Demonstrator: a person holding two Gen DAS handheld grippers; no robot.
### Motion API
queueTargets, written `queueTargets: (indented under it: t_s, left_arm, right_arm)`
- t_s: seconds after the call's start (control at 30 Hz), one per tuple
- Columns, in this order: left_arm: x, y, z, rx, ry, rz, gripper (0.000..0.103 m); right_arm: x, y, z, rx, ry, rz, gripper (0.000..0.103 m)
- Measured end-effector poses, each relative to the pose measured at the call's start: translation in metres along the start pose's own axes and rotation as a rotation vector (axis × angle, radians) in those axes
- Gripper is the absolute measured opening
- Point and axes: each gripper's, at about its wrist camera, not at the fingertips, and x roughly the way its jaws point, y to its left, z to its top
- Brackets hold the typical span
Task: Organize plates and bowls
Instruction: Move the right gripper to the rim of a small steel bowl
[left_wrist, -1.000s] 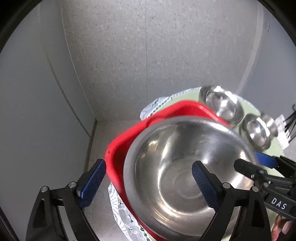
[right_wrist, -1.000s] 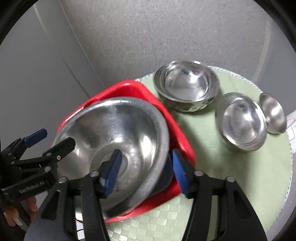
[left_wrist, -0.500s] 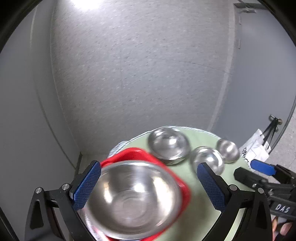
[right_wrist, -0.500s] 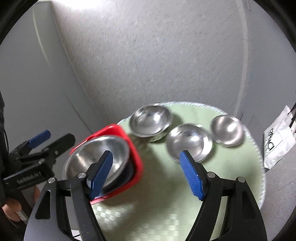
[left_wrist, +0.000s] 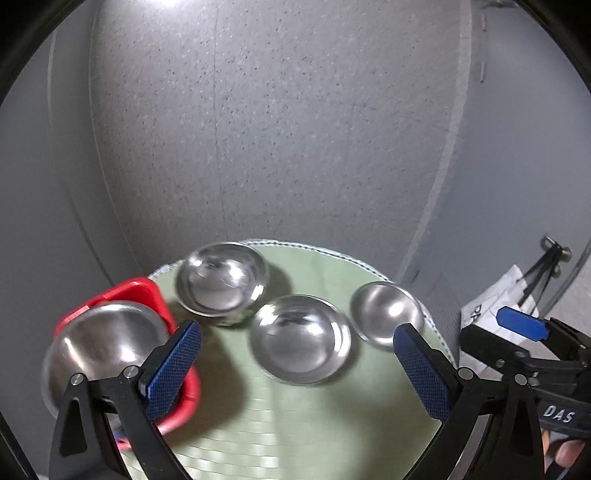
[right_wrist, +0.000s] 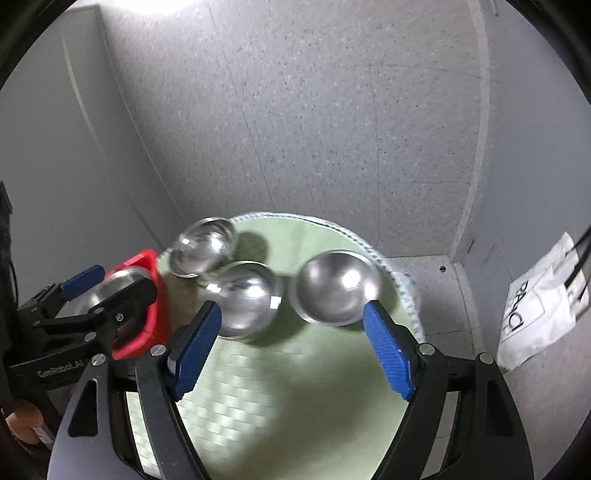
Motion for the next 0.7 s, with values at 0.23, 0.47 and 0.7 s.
queueTargets:
  t_s: [0.23,0.47,0.7]
  left_arm:
    - [0.049,-0.05,0.012,-0.096,0.095,0.059,0.102]
    - [0.086,-0.079,0.021,-0.164,0.163,0.115,0.099]
    - [0.143,-0.102,0.047,-0.029,0.205,0.096,0.087]
  right_arm:
    - [0.031,-0.062,0.01,-0.026,0.068,0.031,0.081]
    - [0.078,-0.096,0.017,-0.011,0.14,0.042,0.081]
    - [0.12,-0.115,0.019,0.032,0.211,0.065,0.077]
